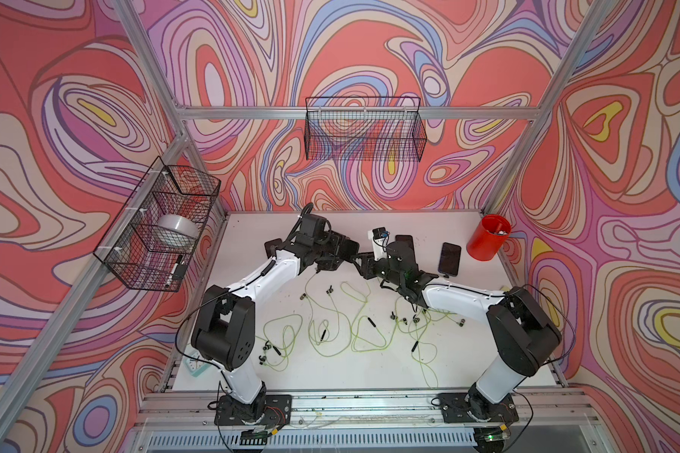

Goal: Plug wired earphones into phones
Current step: Insert the wired earphone into the phone, then place the phone at the center of the board.

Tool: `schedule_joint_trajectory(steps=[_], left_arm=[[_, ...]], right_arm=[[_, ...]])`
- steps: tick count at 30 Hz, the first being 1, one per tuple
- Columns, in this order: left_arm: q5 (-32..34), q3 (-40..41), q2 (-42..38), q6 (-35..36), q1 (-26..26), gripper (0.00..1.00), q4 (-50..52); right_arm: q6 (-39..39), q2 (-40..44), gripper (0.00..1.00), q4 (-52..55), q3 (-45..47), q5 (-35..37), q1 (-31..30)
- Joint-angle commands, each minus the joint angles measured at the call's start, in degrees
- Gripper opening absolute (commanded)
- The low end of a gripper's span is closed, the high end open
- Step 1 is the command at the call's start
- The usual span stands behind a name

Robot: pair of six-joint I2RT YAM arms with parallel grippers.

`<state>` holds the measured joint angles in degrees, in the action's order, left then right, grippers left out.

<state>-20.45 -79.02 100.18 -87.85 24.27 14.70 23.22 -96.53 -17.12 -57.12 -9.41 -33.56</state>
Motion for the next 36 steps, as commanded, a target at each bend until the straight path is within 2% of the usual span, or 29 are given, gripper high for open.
schedule_joint_trajectory(steps=[1, 2, 6, 8, 10, 13, 17, 21, 24, 32, 33, 35, 36], left_arm=[[3.27, -7.90, 4.63, 15.38, 0.23, 0.00, 10.10], [4.56, -10.18, 6.57, 18.23, 0.30, 0.00, 12.90], [9.15, -17.22, 12.84, 28.69, 1.06, 0.00, 19.58], [10.04, -23.87, 17.84, 36.54, 1.95, 0.00, 25.19], [12.44, -34.77, 24.31, 47.53, 4.31, 0.00, 34.50], [16.97, -45.88, 31.80, 55.89, 7.08, 0.00, 44.31], [18.03, -50.20, 35.99, 59.18, 7.35, 0.00, 45.69], [20.85, -58.22, 42.17, 62.88, 7.46, 0.00, 50.01], [20.65, -63.28, 46.71, 64.91, 7.54, 0.00, 52.18], [19.36, -70.76, 54.19, 68.76, 7.60, 0.01, 51.97], [18.66, -71.47, 54.79, 69.31, 7.53, 0.08, 51.55], [17.66, -71.26, 55.18, 70.19, 7.55, 0.38, 50.16], [17.24, -71.32, 55.34, 70.65, 7.54, 0.49, 49.82]], right_arm=[[0.55, 3.54, 0.57, 7.55, 1.08, -4.03, 2.95], [0.35, 4.73, 0.60, 8.85, 1.74, -4.19, 3.57], [-0.81, 8.19, 0.61, 11.53, 4.46, -3.65, 5.16], [-0.81, 8.92, 0.61, 11.85, 5.86, -3.34, 5.76], [-0.59, 9.23, 0.61, 11.61, 6.98, -2.98, 5.88], [-0.17, 9.32, 0.60, 11.18, 7.85, -2.90, 5.96], [0.29, 9.34, 0.60, 10.46, 8.64, -2.81, 5.96], [0.39, 8.90, 0.59, 10.27, 9.09, -2.72, 5.96], [0.59, 8.54, 0.59, 10.17, 9.13, -2.74, 5.96], [1.20, 7.90, 0.58, 10.36, 9.75, -2.63, 5.96], [1.22, 7.79, 0.58, 10.29, 9.84, -2.72, 5.96], [1.54, 7.60, 0.58, 10.09, 9.98, -2.81, 5.96], [1.56, 7.52, 0.58, 10.22, 9.99, -2.81, 5.95]])
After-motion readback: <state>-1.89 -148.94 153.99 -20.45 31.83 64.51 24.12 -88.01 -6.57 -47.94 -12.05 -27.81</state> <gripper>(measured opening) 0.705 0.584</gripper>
